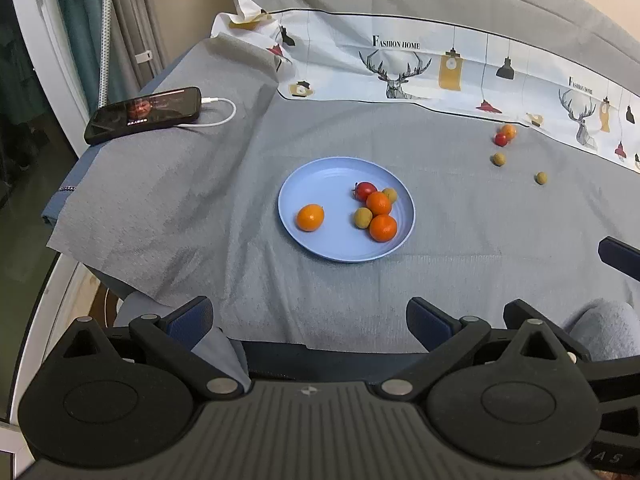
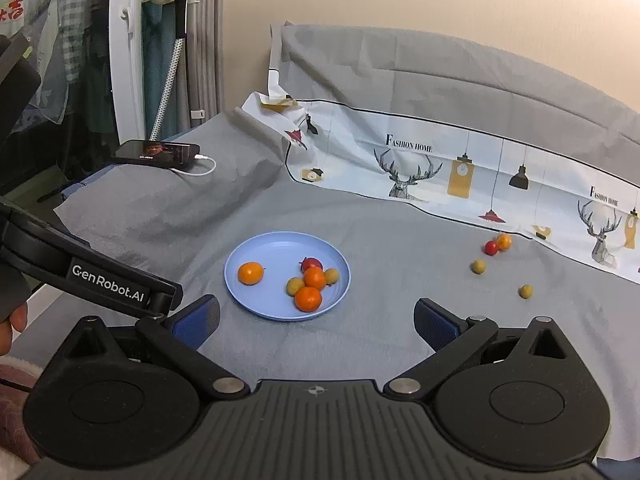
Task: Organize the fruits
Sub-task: 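Lift both open tools back from the plate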
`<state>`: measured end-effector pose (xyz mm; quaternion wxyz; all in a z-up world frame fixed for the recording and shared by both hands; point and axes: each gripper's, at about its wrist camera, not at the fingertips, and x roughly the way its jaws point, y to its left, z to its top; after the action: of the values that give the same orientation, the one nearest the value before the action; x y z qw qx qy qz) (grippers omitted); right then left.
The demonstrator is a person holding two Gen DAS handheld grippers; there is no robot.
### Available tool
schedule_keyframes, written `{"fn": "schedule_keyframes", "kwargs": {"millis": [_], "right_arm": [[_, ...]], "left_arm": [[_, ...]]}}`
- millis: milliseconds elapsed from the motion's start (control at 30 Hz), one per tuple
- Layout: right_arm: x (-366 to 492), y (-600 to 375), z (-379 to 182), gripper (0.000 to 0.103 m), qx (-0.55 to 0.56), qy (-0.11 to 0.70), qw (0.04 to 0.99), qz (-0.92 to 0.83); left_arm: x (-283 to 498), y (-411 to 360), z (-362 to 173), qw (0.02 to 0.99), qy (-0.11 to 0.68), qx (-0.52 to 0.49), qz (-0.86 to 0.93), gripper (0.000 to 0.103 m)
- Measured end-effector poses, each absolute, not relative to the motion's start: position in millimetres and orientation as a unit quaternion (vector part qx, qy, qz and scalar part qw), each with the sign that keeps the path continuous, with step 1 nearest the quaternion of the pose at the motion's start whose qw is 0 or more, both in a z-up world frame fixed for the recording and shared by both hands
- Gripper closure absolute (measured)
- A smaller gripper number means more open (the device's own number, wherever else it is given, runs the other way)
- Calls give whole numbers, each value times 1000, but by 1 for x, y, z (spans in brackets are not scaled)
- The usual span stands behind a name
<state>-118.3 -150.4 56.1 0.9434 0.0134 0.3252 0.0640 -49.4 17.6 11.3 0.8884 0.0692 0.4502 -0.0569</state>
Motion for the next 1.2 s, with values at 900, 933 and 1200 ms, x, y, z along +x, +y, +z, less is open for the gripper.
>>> {"fn": "schedule_keyframes", "kwargs": {"millis": [900, 933, 1200], "right_arm": [[-93, -157, 26, 1, 30, 370, 925, 74], [-93, -157, 25, 1, 30, 371, 925, 74], [-86, -167, 15, 1, 47, 383, 920, 69]], "left_arm": [[-22, 7, -16, 866, 490, 86, -54, 0], [-21, 6, -17, 865, 492, 88, -54, 0], [-10, -3, -24, 856, 506, 93, -52, 0]]}}
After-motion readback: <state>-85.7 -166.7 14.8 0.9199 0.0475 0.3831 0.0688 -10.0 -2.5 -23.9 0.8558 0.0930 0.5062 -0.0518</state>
